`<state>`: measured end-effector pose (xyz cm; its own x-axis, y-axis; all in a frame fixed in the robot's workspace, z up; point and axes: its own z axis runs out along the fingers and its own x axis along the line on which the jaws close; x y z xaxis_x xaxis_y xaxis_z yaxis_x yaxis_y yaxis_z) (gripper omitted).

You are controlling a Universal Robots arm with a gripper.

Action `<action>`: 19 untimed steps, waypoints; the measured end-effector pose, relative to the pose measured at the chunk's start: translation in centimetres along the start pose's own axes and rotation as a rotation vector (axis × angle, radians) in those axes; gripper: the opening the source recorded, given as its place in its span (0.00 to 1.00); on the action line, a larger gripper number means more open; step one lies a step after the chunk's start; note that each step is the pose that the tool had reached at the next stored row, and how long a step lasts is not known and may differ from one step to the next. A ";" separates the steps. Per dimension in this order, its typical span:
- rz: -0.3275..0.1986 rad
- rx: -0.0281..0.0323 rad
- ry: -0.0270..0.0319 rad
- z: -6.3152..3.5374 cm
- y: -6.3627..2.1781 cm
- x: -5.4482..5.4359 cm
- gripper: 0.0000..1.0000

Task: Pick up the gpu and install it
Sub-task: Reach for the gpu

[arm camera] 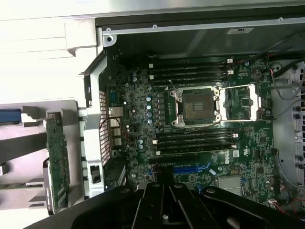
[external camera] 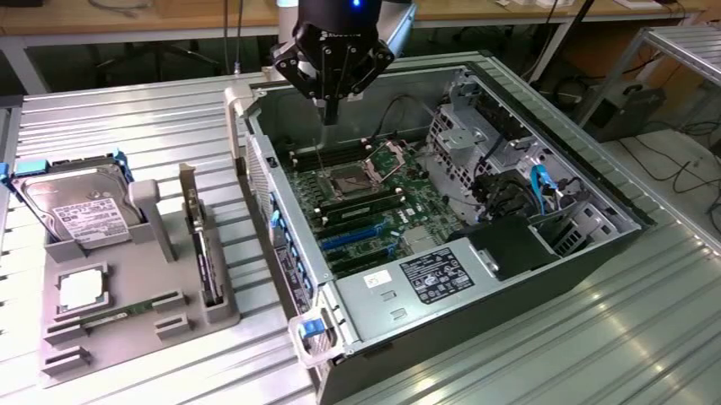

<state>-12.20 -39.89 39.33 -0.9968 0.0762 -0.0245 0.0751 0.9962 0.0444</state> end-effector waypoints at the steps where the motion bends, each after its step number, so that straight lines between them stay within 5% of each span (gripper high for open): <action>1: 0.000 0.0000 0.0000 0.00 0.00 0.0 0.11; 9: 0.000 0.0000 -0.0016 -0.12 -1.53 2.1 0.11; 19: 0.000 -0.0001 -0.0021 -0.30 -2.55 8.0 0.11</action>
<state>-20.33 -41.84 39.32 -0.9967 0.0762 -0.0265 0.0749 0.9962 0.0444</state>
